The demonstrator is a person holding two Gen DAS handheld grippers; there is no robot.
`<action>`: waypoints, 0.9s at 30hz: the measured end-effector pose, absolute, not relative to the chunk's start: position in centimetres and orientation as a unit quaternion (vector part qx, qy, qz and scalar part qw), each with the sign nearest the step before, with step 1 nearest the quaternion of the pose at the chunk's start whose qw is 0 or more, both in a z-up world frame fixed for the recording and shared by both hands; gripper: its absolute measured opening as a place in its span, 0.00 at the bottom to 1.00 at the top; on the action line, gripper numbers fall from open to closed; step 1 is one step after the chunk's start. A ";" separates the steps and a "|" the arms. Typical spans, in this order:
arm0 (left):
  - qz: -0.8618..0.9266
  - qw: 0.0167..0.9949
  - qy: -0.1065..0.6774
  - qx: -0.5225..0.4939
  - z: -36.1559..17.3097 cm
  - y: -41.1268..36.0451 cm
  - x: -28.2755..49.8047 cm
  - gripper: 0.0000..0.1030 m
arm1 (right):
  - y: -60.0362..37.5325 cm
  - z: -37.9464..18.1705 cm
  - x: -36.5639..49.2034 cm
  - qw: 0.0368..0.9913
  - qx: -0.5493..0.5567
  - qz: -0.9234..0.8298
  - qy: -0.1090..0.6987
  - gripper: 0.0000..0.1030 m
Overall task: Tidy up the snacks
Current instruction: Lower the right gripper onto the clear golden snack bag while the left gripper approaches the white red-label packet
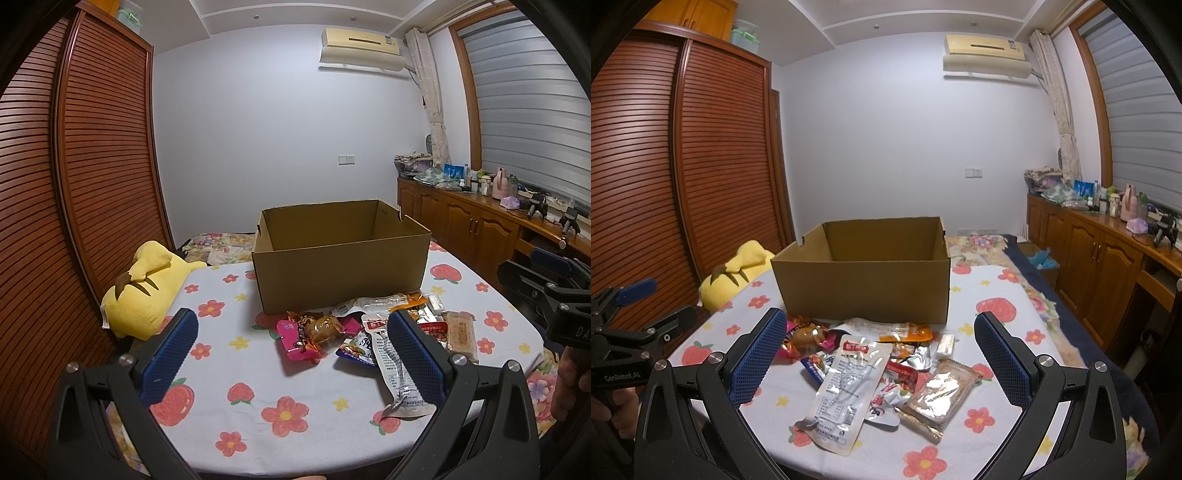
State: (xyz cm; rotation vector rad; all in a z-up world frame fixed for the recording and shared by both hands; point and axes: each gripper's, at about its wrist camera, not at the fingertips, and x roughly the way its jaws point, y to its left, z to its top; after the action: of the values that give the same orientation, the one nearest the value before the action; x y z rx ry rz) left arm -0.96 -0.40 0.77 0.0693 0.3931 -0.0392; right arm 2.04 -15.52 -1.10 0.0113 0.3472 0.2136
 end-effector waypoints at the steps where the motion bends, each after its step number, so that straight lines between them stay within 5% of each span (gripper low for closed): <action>1: -0.020 0.980 0.196 0.035 0.8 -0.4 -0.9 1.00 | -15.5 -1.1 2.0 0.979 0.006 0.106 0.172 1.00; 15: -0.061 0.964 0.257 0.036 -3.4 -2.0 1.9 1.00 | -17.7 -4.0 3.4 0.972 0.003 0.105 0.211 1.00; 27: -0.114 0.942 0.314 0.044 -6.6 -4.9 4.9 0.96 | -20.1 -7.5 6.0 0.955 -0.006 0.116 0.273 0.90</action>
State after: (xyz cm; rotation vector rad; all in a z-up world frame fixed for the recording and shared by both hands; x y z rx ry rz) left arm 4.88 -4.90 -6.60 0.0897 0.6395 -0.2324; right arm 5.97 -20.07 -7.50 -0.0121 0.5541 0.2350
